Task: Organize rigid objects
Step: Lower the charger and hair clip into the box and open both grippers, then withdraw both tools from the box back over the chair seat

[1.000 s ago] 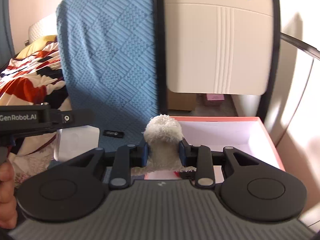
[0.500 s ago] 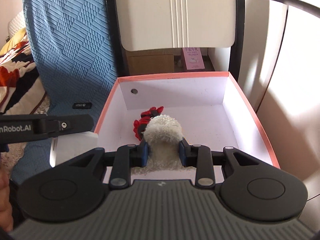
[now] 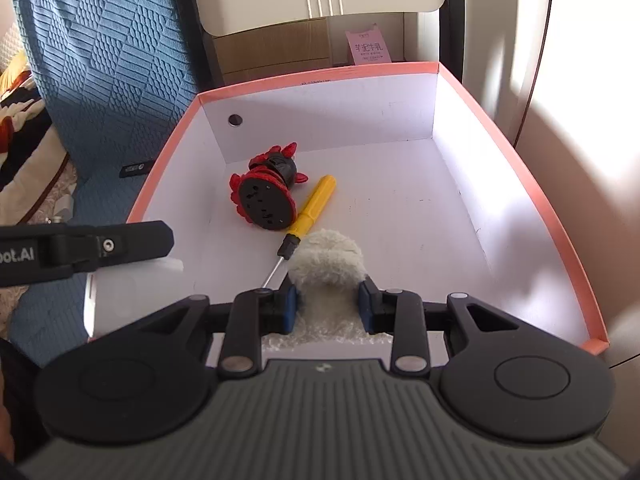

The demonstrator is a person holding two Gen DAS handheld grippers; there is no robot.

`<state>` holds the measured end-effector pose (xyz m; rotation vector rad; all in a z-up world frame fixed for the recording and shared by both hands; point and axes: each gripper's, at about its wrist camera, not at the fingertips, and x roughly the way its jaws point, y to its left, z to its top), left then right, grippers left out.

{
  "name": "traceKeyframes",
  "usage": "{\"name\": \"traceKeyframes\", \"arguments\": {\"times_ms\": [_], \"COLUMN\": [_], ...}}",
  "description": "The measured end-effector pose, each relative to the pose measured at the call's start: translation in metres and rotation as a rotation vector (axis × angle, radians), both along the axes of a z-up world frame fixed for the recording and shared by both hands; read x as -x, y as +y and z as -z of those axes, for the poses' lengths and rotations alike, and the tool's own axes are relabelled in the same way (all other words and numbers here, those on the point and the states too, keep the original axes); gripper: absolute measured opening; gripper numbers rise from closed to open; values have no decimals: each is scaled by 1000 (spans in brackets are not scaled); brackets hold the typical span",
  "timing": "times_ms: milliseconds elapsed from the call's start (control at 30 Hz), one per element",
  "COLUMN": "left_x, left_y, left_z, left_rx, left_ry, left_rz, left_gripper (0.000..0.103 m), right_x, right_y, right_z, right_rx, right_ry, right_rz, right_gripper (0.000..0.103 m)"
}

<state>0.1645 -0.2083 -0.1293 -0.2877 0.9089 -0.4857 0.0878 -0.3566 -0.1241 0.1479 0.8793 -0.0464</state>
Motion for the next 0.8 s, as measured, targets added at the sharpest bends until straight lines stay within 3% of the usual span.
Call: {"name": "traceKeyframes", "arguments": {"times_ms": [167,300,800], "left_x": [2,4,36], "left_y": [4,13,86], "left_z": [-6,-14,-83], "left_rx": [18,5,33], "left_ry": [-6,-24,-184], "left_rz": [-5,-23,-124], "left_gripper": [34,34,34], "right_x": [2,3,15], "right_y": [-3,-4,31], "right_z": [-3,-13,-82], "right_rx": [-26,-17,-6], "right_ry": [1,-18,-198], "right_rz": [7,34,-16], "right_gripper": [38,57,57]}}
